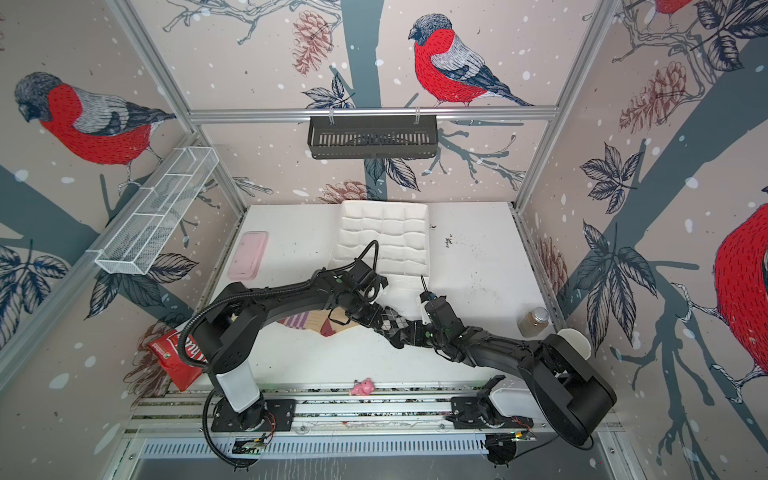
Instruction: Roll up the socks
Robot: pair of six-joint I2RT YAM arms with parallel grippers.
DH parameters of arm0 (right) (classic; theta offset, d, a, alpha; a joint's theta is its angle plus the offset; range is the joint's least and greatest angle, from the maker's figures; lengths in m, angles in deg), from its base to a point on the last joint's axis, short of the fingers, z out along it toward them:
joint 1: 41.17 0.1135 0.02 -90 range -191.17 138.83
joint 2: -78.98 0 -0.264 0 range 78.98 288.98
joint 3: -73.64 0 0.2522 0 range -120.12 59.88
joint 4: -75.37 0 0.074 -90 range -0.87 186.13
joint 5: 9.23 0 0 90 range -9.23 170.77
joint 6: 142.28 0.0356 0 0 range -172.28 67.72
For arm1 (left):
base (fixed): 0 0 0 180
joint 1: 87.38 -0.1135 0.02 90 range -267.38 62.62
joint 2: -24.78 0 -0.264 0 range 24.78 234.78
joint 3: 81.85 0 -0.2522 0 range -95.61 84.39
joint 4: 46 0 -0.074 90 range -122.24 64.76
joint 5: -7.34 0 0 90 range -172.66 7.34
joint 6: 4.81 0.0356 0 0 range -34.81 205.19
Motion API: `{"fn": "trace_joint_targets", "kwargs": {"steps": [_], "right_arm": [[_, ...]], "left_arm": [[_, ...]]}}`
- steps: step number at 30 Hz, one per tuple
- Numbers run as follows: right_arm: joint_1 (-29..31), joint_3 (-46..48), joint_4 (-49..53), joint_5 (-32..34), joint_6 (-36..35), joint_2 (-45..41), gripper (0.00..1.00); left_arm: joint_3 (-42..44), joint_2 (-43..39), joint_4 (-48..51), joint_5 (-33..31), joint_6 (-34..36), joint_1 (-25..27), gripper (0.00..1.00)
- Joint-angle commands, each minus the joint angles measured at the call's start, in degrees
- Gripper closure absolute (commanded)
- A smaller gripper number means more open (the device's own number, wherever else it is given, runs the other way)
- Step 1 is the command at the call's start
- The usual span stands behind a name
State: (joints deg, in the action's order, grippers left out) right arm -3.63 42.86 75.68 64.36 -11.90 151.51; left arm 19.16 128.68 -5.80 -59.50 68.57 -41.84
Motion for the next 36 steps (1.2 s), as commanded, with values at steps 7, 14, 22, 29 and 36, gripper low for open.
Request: {"fn": "trace_joint_targets", "kwargs": {"steps": [7,14,22,29,36], "right_arm": [[0.32,0.05,5.59,2.07,0.57,-0.46,0.82],[0.4,0.14,5.03,2.08,0.62,-0.46,0.82],[0.37,0.32,2.75,0.92,1.0,-0.12,0.83],[-0.28,0.92,0.05,-1.57,2.78,-2.61,0.83],[-1.26,0.06,2.47,-2.63,3.82,-9.06,0.78]], "left_arm": [[-6.69,3.38,8.93,-13.51,-0.06,4.46,1.0],[-13.97,5.76,17.03,-25.85,-2.16,10.57,1.0],[-18.1,9.91,20.63,-35.52,-5.18,16.93,1.0],[-16.61,11.18,16.73,-36.04,-7.95,18.99,1.0],[-15.26,10.53,12.96,-32.04,-7.45,18.97,1.0]]}}
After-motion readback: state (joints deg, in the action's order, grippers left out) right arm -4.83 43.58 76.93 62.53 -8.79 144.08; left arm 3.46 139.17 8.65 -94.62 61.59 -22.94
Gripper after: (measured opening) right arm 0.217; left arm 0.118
